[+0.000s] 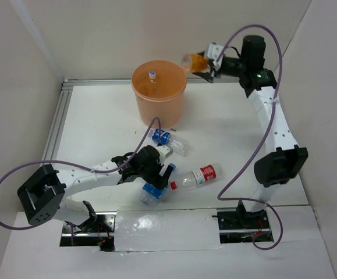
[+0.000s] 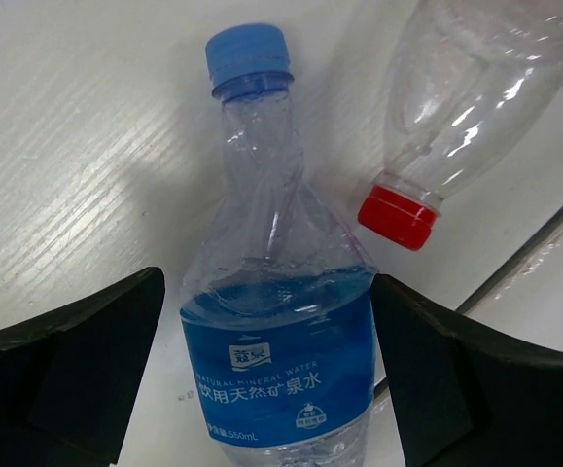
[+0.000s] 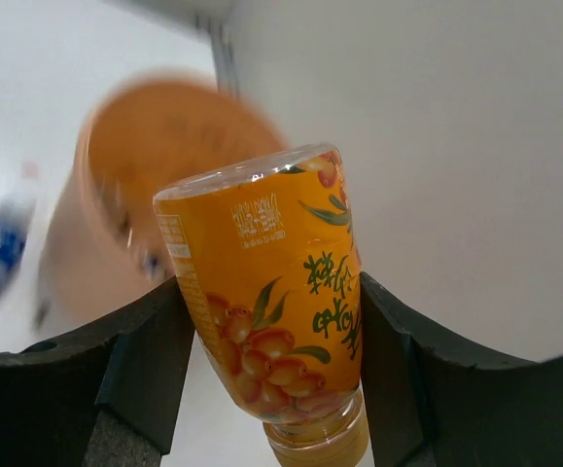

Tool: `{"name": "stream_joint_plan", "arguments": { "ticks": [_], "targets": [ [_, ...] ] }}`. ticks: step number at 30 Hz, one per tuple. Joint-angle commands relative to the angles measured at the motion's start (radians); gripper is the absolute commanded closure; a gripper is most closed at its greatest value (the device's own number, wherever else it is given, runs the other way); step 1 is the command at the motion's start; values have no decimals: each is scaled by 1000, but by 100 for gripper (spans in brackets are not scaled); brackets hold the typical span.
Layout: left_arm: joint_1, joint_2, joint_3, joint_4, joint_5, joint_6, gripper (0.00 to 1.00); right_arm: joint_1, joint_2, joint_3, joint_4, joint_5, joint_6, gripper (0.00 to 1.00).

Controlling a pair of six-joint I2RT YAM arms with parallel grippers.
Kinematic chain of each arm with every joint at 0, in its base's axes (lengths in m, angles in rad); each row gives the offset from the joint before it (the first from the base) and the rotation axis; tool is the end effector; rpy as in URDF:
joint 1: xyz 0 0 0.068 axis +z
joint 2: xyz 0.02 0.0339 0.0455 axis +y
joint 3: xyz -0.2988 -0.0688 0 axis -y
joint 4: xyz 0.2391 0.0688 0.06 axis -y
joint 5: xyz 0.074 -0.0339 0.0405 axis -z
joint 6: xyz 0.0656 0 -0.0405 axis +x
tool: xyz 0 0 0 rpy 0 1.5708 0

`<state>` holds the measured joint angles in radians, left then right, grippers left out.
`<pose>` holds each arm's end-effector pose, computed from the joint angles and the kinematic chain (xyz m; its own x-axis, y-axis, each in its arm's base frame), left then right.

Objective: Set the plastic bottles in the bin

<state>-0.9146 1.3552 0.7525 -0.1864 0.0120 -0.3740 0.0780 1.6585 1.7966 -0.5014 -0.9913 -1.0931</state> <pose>0.1735 -0.2266 0.2202 -0.6944 0.3030 -0.6527 0.5841 0.7671 -0.2653 0.3721 0.0841 0.4644 0.5675 -0.4434 -0.6938 -0.6927 0.1984 -0.6934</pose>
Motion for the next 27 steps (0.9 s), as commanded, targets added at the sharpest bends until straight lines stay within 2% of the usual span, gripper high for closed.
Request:
{"name": "stream_joint_plan", "arguments": {
  "ticks": [1, 5, 9, 10, 14, 15, 18, 19, 21, 23, 24, 25, 27],
  "targets": [
    [-15, 37, -12, 41, -18, -23, 0, 138, 161, 253, 205, -15, 384, 61],
    [-15, 50, -31, 62, -41, -48, 0, 230, 386, 522, 162, 45, 447, 58],
    [-26, 50, -56, 76, -70, -71, 0, 255, 524, 653, 230, 77, 594, 36],
    [-26, 50, -56, 76, -70, -71, 0, 255, 540, 668, 230, 77, 605, 20],
    [-26, 59, -56, 67, -95, -82, 13, 255, 519, 655, 204, 88, 615, 0],
    [-26, 59, -56, 67, -95, -91, 26, 255, 500, 620, 204, 88, 615, 0],
    [-26, 13, -56, 56, -95, -91, 46, 224, 405, 540, 213, 112, 651, 0],
    [-26, -10, -32, 41, -95, -91, 56, 212, 377, 520, 213, 112, 665, 0],
    [-26, -83, 7, 4, -95, -80, 64, 186, 293, 462, 201, 123, 676, 0],
    [-26, -148, 121, -24, -104, -47, 81, 102, 200, 358, 163, 106, 662, 0],
    [-26, -162, 122, -24, -113, -36, 81, 101, 167, 307, 146, 106, 644, 0],
    [-26, -162, 196, -33, -113, -25, 83, 45, 134, 252, 126, 88, 624, 4],
    [-1, -171, 278, -33, -113, 3, 86, -15, 72, 140, 22, 24, 561, 33]
  ]
}}
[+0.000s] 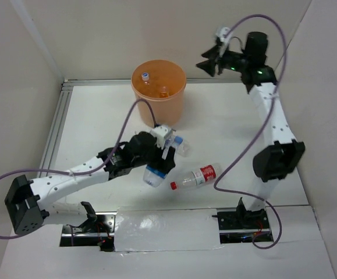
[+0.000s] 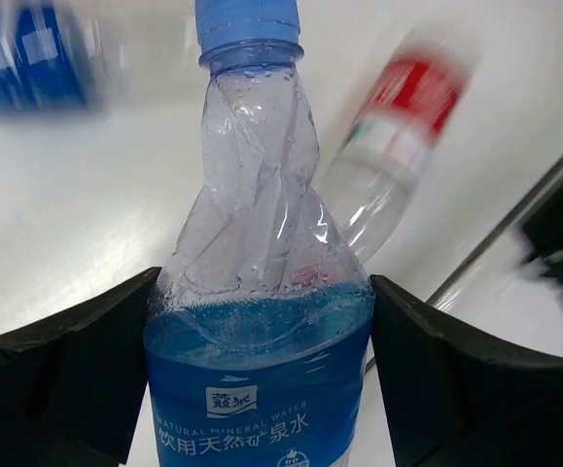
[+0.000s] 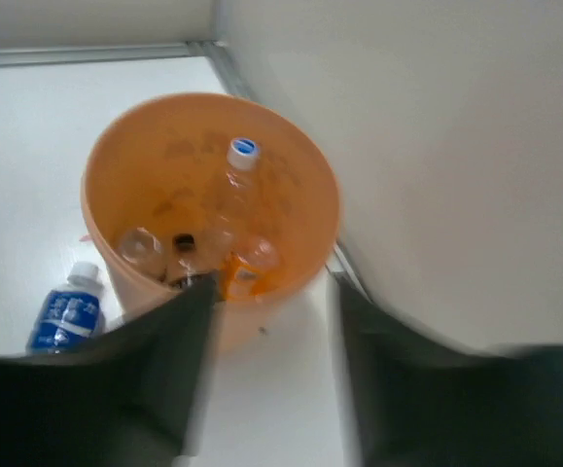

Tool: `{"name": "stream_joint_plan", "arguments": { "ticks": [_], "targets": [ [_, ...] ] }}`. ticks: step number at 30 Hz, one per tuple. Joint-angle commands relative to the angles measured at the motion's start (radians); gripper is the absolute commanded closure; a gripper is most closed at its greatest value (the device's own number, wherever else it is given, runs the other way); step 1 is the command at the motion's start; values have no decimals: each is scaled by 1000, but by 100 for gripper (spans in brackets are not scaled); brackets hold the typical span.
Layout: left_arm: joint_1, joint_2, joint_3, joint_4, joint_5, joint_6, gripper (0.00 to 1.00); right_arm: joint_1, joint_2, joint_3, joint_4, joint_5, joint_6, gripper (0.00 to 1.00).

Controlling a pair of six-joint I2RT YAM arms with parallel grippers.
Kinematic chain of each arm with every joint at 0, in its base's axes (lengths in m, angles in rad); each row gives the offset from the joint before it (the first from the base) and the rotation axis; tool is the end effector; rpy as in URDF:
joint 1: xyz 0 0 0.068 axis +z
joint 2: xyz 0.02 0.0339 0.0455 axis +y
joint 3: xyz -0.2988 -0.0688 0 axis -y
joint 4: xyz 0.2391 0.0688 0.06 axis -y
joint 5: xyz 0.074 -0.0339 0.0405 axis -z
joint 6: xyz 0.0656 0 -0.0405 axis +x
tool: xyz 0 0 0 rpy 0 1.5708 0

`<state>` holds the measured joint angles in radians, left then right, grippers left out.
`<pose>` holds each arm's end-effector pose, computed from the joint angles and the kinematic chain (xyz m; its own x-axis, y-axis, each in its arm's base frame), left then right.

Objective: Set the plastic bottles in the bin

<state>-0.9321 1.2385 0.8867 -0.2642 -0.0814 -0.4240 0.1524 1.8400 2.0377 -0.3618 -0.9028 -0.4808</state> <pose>0.1721 -0.2228 0.2894 -0.6269 0.1564 -0.7632 0.5516 0.7810 -0.2930 0.4224 0.1170 0.4886 0.2544 -0.2508 -0.9340 -0.8368 0.4271 -0.3426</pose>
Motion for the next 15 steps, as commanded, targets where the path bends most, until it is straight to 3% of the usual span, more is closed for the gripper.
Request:
{"name": "stream_joint_plan", "arguments": {
  "ticks": [1, 2, 3, 5, 6, 7, 8, 11, 15],
  "targets": [
    [27, -41, 217, 45, -20, 76, 86, -137, -167, -208, -170, -79, -184, 55],
    [39, -31, 248, 77, -44, 89, 86, -155, -224, -264, -278, -79, -335, 86],
    [48, -22, 274, 100, -67, 103, 86, -172, -254, -318, -355, -91, -446, 92],
    [70, 15, 332, 156, -102, 123, 87, -198, -309, -476, -513, -91, -670, 88],
    [85, 30, 348, 221, -130, 123, 87, -208, -335, -531, -590, -76, -790, 75],
    [125, 47, 360, 259, -150, 123, 87, -208, -384, -633, -732, -58, -1006, 24],
    [147, 86, 394, 294, -150, 123, 87, -208, -409, -684, -774, -44, -1074, 7],
    [225, 159, 489, 411, -164, 73, 87, -180, -505, -853, -868, -18, -1297, 0],
    [309, 321, 652, 488, -152, 24, 87, -110, -578, -971, -841, 4, -1315, 0]
  ]
}}
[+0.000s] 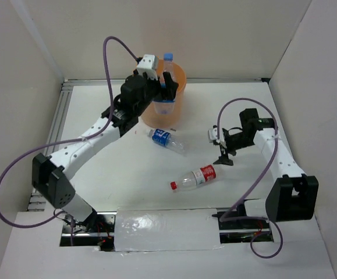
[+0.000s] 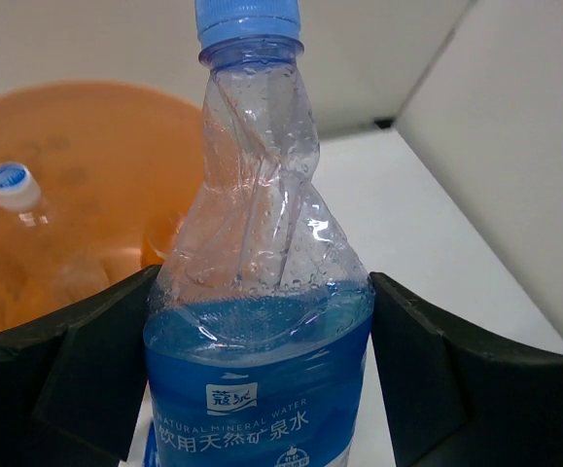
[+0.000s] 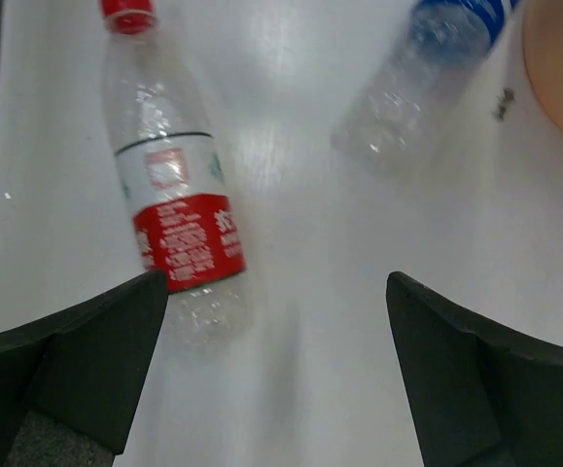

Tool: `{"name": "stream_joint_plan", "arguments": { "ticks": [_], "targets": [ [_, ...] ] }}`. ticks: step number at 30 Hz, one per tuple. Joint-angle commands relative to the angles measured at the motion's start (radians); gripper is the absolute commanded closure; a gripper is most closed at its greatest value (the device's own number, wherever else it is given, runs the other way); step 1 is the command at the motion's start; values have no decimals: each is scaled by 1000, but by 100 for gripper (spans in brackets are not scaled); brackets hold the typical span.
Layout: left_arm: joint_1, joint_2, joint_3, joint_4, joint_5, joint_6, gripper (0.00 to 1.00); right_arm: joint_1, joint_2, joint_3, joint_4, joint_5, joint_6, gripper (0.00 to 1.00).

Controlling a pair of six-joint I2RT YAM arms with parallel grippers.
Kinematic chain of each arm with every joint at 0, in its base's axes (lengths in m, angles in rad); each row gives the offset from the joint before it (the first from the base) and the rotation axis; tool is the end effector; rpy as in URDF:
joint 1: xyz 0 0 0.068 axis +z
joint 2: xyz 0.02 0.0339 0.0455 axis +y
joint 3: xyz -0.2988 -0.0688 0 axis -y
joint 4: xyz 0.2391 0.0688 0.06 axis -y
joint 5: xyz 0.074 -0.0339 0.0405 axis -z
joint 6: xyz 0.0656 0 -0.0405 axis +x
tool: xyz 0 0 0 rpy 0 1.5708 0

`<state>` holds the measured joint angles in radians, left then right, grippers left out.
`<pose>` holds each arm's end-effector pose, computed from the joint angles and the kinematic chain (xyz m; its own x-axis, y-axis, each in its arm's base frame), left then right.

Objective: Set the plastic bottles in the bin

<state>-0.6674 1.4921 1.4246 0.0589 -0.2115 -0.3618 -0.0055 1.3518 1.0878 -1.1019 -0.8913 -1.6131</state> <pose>0.3048 -0.2227 0.4539 -0.1622 -0.3128 -0.9359 0.4094 0.8416 -0.3523 0.2253 0.0498 0.2879 0.1961 -0.6289 -0.7523 -0.9716 -0.0212 -0.2355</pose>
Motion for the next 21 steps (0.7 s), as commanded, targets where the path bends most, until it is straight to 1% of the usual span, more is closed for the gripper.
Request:
{"name": "stream_joint_plan", "arguments": {
  "ticks": [1, 2, 5, 6, 9, 10, 12, 13, 14, 16, 17, 21],
  "targets": [
    [55, 92, 146, 165, -31, -51, 87, 64, -100, -32, -101, -8, -183, 0],
    [67, 114, 201, 177, -31, -61, 86, 90, -100, -46, -114, -8, -183, 0],
    [127, 177, 272, 188, 7, -127, 84, 130, -100, -74, -134, -8, -183, 0],
    [137, 189, 286, 188, 8, -128, 84, 139, -100, -83, -134, 2, -183, 0],
    [164, 244, 320, 170, -54, -128, 78, 174, -111, -109, -134, 11, -172, 0],
    [178, 263, 332, 159, -63, -117, 68, 186, -120, -124, -113, 11, -138, 0],
    [187, 324, 362, 127, -77, -106, 50, 226, -129, -150, -75, 24, -94, 0],
    [202, 344, 373, 87, -63, -106, 38, 240, -129, -160, -6, 35, -62, 0],
    [215, 359, 388, 72, -63, -106, 16, 265, -141, -182, 34, 44, 6, 0],
    [215, 384, 402, 42, -49, -106, 1, 292, -151, -201, 112, 72, 76, 0],
    [224, 384, 402, 33, -36, -106, 1, 308, -151, -210, 185, 81, 149, 0],
    [224, 346, 392, 50, -23, -92, 1, 395, -138, -255, 281, 138, 231, 0]
  ]
}}
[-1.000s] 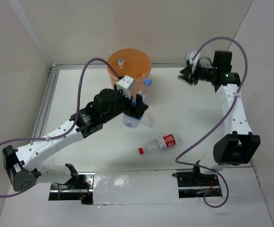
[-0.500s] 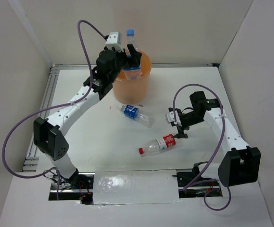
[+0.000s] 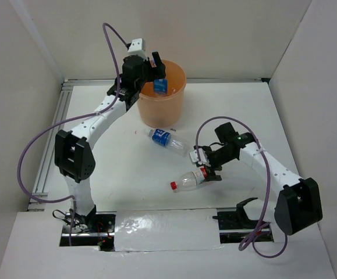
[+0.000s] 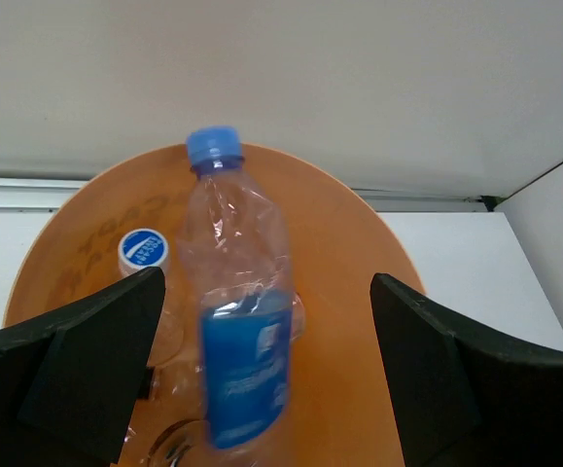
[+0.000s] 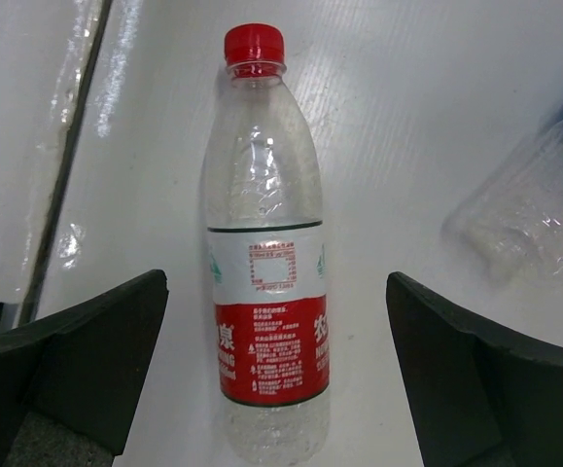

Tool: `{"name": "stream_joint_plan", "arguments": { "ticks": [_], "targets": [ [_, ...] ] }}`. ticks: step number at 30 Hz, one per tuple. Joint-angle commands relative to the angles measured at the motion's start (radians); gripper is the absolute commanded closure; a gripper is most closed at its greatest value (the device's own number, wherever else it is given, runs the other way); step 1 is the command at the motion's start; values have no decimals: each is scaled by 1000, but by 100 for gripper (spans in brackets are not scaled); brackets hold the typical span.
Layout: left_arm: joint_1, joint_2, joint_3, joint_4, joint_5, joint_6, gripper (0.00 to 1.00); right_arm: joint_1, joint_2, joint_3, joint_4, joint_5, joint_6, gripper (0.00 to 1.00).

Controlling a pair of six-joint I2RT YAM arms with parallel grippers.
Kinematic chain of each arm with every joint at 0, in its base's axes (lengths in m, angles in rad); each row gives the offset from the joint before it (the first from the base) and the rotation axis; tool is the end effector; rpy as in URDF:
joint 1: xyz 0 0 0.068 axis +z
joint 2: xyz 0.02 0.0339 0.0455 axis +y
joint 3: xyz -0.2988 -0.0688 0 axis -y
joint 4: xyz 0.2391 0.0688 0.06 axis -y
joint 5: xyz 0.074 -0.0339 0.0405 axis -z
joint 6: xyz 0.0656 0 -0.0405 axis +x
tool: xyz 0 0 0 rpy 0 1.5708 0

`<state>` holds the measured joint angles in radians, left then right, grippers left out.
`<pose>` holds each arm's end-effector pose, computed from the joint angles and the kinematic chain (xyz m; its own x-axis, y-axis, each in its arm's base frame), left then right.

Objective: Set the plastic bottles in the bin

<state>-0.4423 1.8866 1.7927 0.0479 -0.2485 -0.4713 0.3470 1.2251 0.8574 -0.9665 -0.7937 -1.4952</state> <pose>0.4533 -0.1968 0.4285 -0.1246 -0.4280 -0.8952 0.1529 0.8831 -0.4435 0.1642 0.1091 0.2480 0.3254 -0.6258 -0.7088 -0.9415 -0.2841 -0.1814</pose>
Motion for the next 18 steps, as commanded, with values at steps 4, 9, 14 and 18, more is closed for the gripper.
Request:
{"name": "stream_joint_plan", "arguments": {
  "ticks": [4, 9, 14, 18],
  "targets": [
    [-67, -156, 24, 8, 0, 106, 1, 107, 30, -83, 273, 157, 197, 0],
    [-216, -389, -215, -68, 67, 246, 1, 132, 108, -155, 371, 247, 188, 0],
    [-263, -620, -657, -117, 153, 234, 2, 141, 146, -184, 382, 298, 161, 39],
    [-273, -759, -895, -82, 196, 255, 3, 104, 113, -144, 280, 251, 151, 69]
  ]
}}
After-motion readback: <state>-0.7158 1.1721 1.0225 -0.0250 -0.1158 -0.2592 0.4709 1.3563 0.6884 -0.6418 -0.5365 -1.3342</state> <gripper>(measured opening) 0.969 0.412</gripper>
